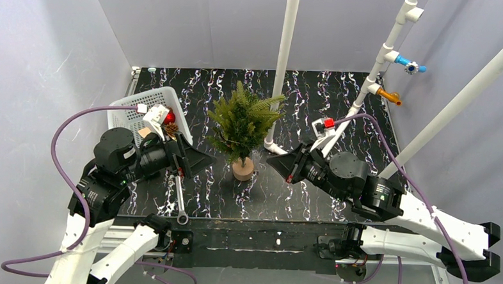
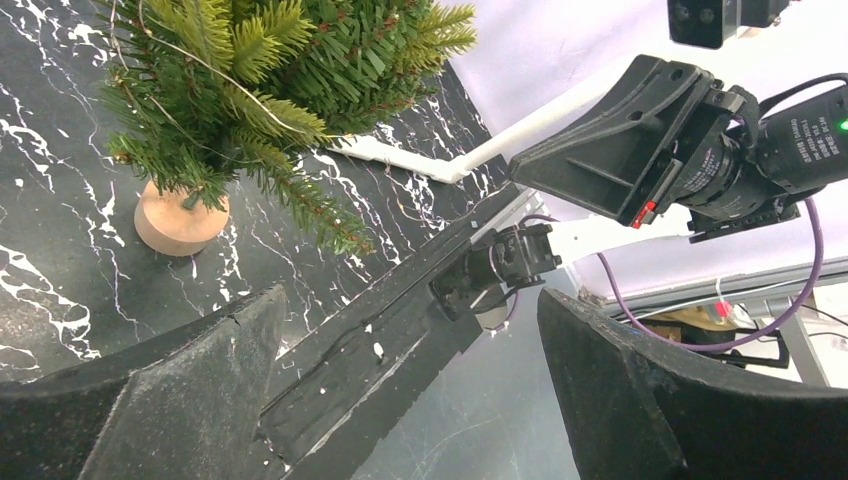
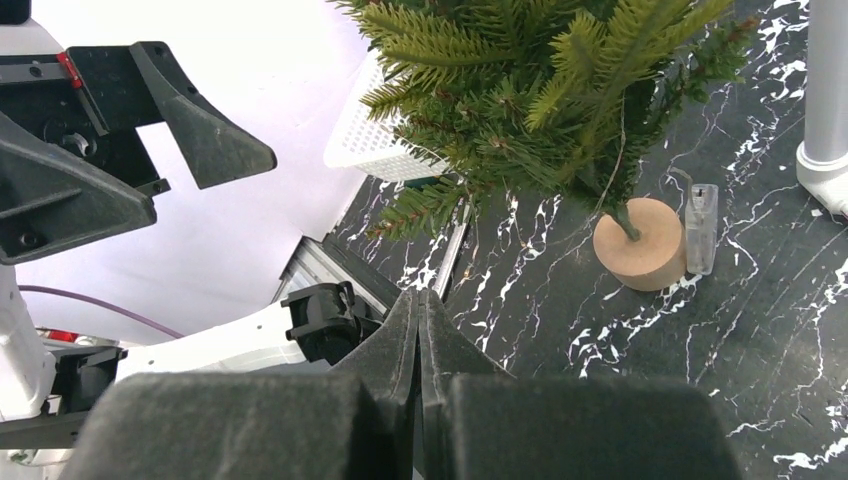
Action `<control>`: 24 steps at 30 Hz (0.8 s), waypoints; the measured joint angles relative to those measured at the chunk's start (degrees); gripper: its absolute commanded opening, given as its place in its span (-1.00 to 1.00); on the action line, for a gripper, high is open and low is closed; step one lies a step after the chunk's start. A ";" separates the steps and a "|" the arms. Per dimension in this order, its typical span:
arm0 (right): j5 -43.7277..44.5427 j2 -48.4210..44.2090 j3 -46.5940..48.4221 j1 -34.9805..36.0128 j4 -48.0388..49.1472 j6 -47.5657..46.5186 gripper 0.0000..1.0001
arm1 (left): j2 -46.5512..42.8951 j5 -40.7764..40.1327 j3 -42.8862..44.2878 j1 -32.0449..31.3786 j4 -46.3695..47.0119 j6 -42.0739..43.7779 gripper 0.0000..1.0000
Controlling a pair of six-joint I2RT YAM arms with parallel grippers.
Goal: Decorate the small christmas tree
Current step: Wrap the decoration item around the Christmas tree.
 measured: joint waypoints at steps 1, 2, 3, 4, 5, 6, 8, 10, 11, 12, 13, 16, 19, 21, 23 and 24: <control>0.13 -0.39 -0.13 0.00 -0.48 0.09 -0.97 | 0.00 -0.24 -0.11 0.00 0.02 0.00 0.96; 0.15 -0.72 -0.17 0.00 -0.81 0.09 -0.97 | 0.00 -0.39 -0.20 0.00 0.00 0.00 0.97; 0.24 -1.09 -0.17 0.00 -1.25 0.07 -0.97 | 0.00 -0.55 -0.28 0.00 0.00 0.00 0.97; 0.39 -1.49 -0.17 0.00 -1.53 0.00 -0.97 | 0.00 -0.70 -0.35 0.00 0.02 0.00 0.96; 0.44 -1.75 -0.09 0.00 -1.70 -0.17 -0.97 | 0.00 -0.81 -0.39 0.00 0.02 0.00 0.97; 0.48 -1.77 0.09 0.00 -1.77 -0.37 -0.97 | 0.00 -0.94 -0.44 0.00 0.02 0.02 0.97; 0.44 -0.94 1.68 0.00 -2.27 -1.20 -0.97 | 0.00 -1.07 -0.63 0.00 0.07 0.20 0.97; 0.28 1.07 4.59 0.00 -2.47 -2.56 -0.97 | 0.00 -1.40 -0.94 0.00 0.00 0.48 0.97; 0.15 2.25 6.36 0.00 -2.54 -3.39 -0.97 | 0.04 -1.55 -1.03 0.00 -0.11 0.72 0.97; 0.11 3.48 8.24 0.00 -2.47 -4.22 -0.97 | 0.09 -1.77 -1.03 0.00 -0.20 0.94 0.97; 0.02 4.37 9.64 0.00 -2.27 -5.05 -0.97 | 0.11 -1.92 -1.03 0.00 -0.28 1.14 0.97; 0.26 5.84 12.50 0.00 -1.38 -7.50 -0.97 | 0.07 -2.49 -1.03 0.00 -0.66 1.86 0.97; 1.55 5.62 13.14 0.00 -0.22 -9.53 -0.97 | 0.00 -2.93 -1.01 0.00 -1.44 2.67 0.96; 2.38 5.27 13.14 0.00 0.13 -10.69 -0.97 | -0.07 -3.13 -1.01 0.00 -1.92 3.04 0.97; 3.10 5.07 13.90 0.00 0.11 -12.22 -0.97 | -0.17 -3.39 -1.01 0.00 -2.32 3.54 0.97; 3.06 5.33 14.47 0.00 0.00 -12.57 -0.97 | -0.17 -3.50 -1.01 0.00 -2.34 3.65 0.97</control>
